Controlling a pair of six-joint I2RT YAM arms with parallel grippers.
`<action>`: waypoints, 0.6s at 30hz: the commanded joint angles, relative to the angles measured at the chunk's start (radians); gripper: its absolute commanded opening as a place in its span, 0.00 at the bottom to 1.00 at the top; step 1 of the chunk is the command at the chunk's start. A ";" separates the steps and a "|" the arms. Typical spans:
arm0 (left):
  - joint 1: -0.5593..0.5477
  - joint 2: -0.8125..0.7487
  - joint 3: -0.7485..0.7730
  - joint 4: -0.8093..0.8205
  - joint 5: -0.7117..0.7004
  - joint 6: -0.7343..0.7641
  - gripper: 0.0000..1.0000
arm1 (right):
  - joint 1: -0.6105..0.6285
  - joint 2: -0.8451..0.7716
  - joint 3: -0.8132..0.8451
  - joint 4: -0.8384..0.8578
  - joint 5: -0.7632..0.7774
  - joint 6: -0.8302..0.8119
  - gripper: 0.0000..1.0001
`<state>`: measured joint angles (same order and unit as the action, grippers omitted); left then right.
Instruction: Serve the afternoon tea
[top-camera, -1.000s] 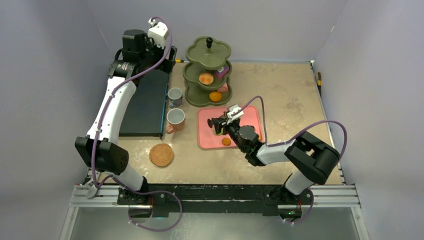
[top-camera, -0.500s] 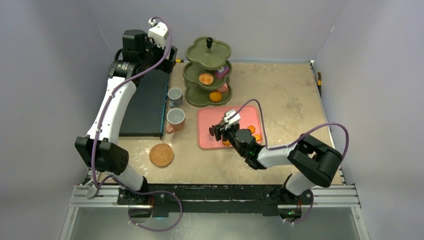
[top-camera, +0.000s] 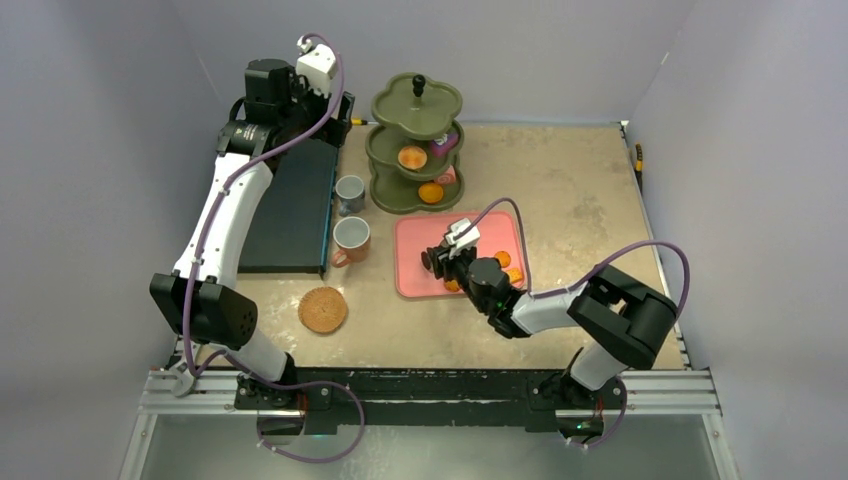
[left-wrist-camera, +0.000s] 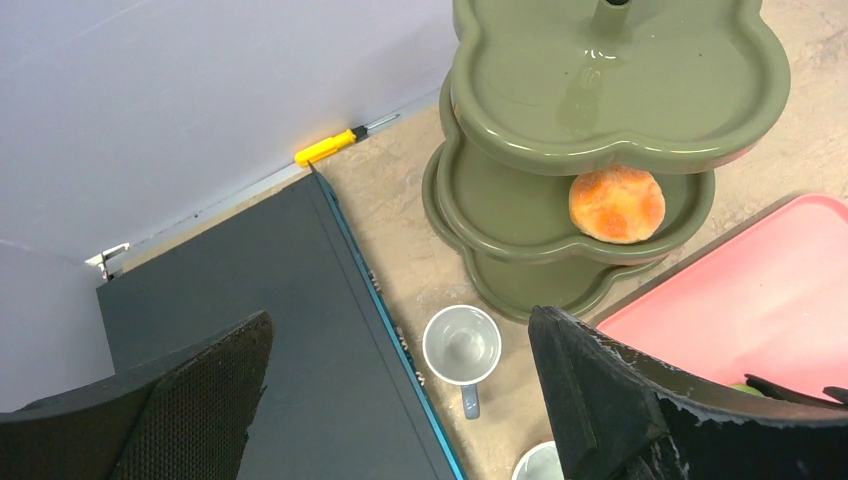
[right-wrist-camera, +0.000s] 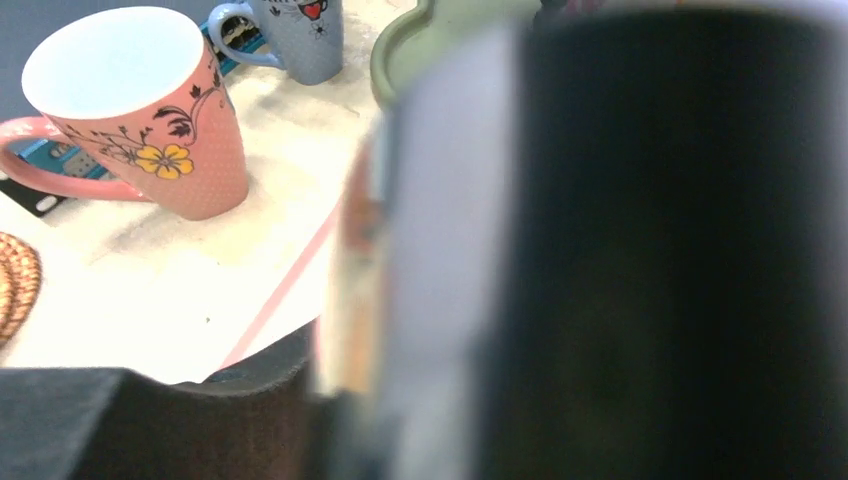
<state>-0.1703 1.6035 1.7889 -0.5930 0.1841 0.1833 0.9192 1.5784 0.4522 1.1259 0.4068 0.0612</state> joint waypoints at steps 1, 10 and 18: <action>0.007 -0.016 0.024 0.019 0.009 -0.004 0.99 | 0.003 0.005 0.075 0.079 -0.005 -0.022 0.42; 0.007 -0.014 0.036 0.018 -0.008 0.009 0.99 | -0.028 0.274 0.408 0.191 -0.014 -0.106 0.39; 0.008 -0.017 0.009 0.028 -0.026 0.029 0.99 | -0.067 0.512 0.630 0.298 0.068 -0.133 0.39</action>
<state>-0.1703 1.6035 1.7889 -0.5926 0.1734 0.1902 0.8639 2.0453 1.0058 1.2865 0.4091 -0.0303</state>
